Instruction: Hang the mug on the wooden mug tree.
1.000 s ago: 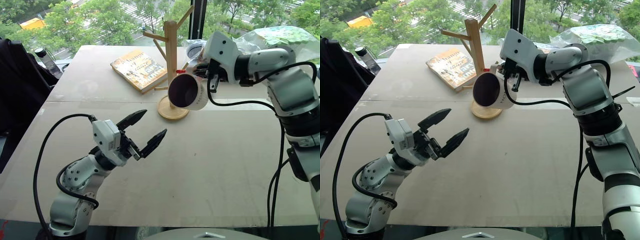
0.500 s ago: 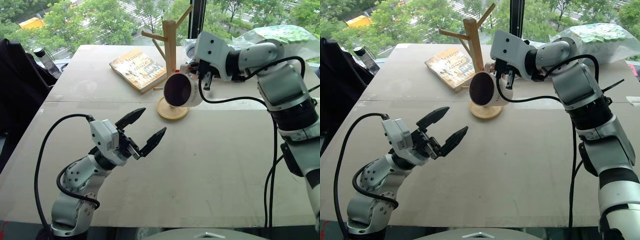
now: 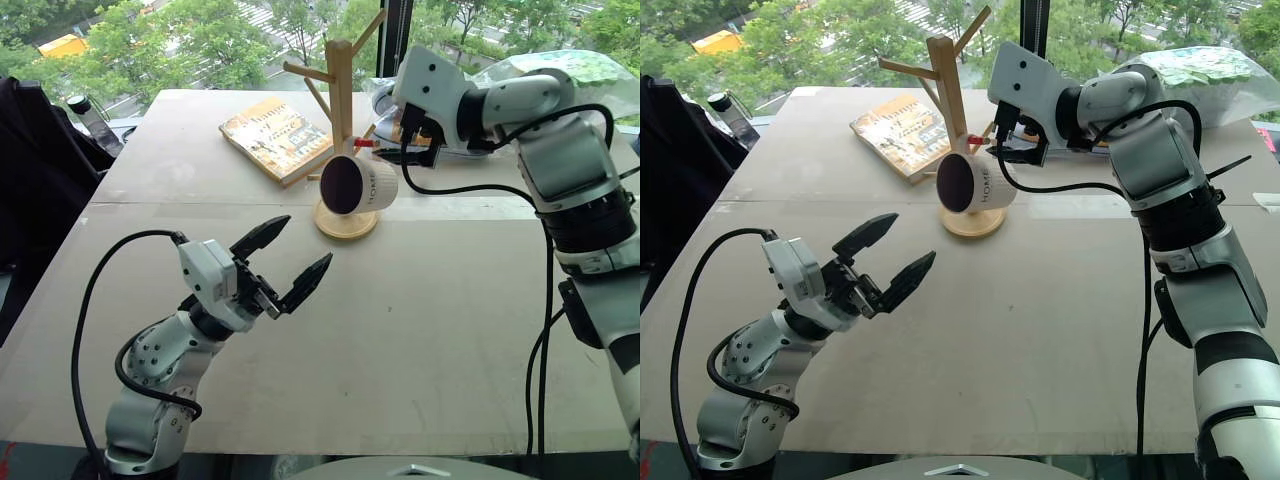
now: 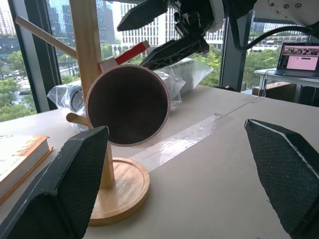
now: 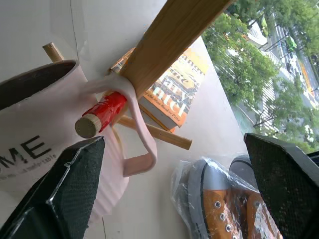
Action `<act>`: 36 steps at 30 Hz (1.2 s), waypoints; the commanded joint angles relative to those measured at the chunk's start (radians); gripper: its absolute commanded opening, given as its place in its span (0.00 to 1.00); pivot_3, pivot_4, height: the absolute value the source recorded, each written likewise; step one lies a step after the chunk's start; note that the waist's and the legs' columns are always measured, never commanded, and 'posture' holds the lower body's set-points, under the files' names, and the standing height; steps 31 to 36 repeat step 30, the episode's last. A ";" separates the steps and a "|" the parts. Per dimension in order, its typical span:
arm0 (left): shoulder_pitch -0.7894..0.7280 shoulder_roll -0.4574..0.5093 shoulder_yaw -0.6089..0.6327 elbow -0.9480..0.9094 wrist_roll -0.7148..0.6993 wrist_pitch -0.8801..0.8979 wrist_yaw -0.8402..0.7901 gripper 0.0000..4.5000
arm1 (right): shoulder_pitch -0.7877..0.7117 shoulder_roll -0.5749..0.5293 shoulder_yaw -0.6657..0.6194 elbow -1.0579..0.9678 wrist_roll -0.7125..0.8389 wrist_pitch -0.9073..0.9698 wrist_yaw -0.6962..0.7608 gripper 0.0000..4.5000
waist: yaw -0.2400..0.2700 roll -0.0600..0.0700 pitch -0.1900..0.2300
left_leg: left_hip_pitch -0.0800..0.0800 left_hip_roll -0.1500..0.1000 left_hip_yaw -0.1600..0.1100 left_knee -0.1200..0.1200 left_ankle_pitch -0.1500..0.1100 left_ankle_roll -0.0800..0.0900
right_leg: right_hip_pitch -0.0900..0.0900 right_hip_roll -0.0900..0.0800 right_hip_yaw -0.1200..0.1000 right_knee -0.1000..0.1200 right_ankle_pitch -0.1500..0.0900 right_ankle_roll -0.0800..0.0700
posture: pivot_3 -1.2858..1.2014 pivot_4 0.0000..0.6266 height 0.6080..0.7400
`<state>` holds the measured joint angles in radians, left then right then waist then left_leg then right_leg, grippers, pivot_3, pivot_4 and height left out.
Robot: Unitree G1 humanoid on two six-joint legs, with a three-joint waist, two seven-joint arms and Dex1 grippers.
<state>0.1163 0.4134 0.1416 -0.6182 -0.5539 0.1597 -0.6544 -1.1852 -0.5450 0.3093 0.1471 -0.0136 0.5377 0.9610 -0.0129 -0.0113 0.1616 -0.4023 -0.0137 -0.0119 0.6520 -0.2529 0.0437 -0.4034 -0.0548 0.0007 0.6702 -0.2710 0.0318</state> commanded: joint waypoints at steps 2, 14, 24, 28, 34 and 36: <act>-0.029 -0.029 0.050 -0.024 -0.030 -0.026 0.058 1.00 | 0.098 -0.058 -0.155 -0.121 0.107 0.177 0.006 0.99 | 0.006 0.000 0.000 | -0.001 0.000 -0.001 0.000 0.000 0.000 | 0.000 0.000 -0.001 -0.001 0.000 0.000 | 0.52 0.24 1.00; 0.013 -0.047 0.036 -0.007 -0.013 0.007 0.116 1.00 | 0.714 -0.061 -0.579 -0.479 0.464 0.327 -0.012 0.99 | 0.009 -0.001 -0.001 | -0.012 0.000 -0.003 0.001 0.000 0.000 | -0.008 0.001 -0.004 -0.003 0.001 0.001 | 0.52 0.24 1.00; 0.228 0.093 0.008 0.007 0.113 0.133 0.104 1.00 | 1.281 0.130 -0.653 -0.493 0.467 -0.221 0.047 0.99 | 0.005 0.000 0.000 | -0.004 0.000 -0.004 0.004 0.000 0.000 | -0.001 0.003 -0.003 0.003 0.001 0.002 | 0.52 0.24 1.00; 0.299 0.122 -0.026 0.046 0.221 0.070 0.086 1.00 | 1.386 0.136 -0.614 -0.371 0.402 -0.408 0.069 0.99 | 0.001 0.001 0.002 | 0.010 0.000 -0.002 0.004 0.000 0.000 | 0.013 0.002 -0.002 -0.001 -0.002 -0.002 | 0.52 0.24 1.00; 0.309 0.120 -0.027 0.052 0.228 0.059 0.077 1.00 | 1.388 0.133 -0.601 -0.350 0.402 -0.445 0.061 0.99 | 0.000 0.001 0.002 | 0.011 0.001 0.000 0.004 0.000 0.000 | 0.013 0.002 0.001 -0.001 -0.001 -0.003 | 0.52 0.24 1.00; 0.309 0.120 -0.027 0.052 0.228 0.059 0.077 1.00 | 1.388 0.133 -0.601 -0.350 0.402 -0.445 0.061 0.99 | 0.000 0.001 0.002 | 0.011 0.001 0.000 0.004 0.000 0.000 | 0.013 0.002 0.001 -0.001 -0.001 -0.003 | 0.52 0.24 1.00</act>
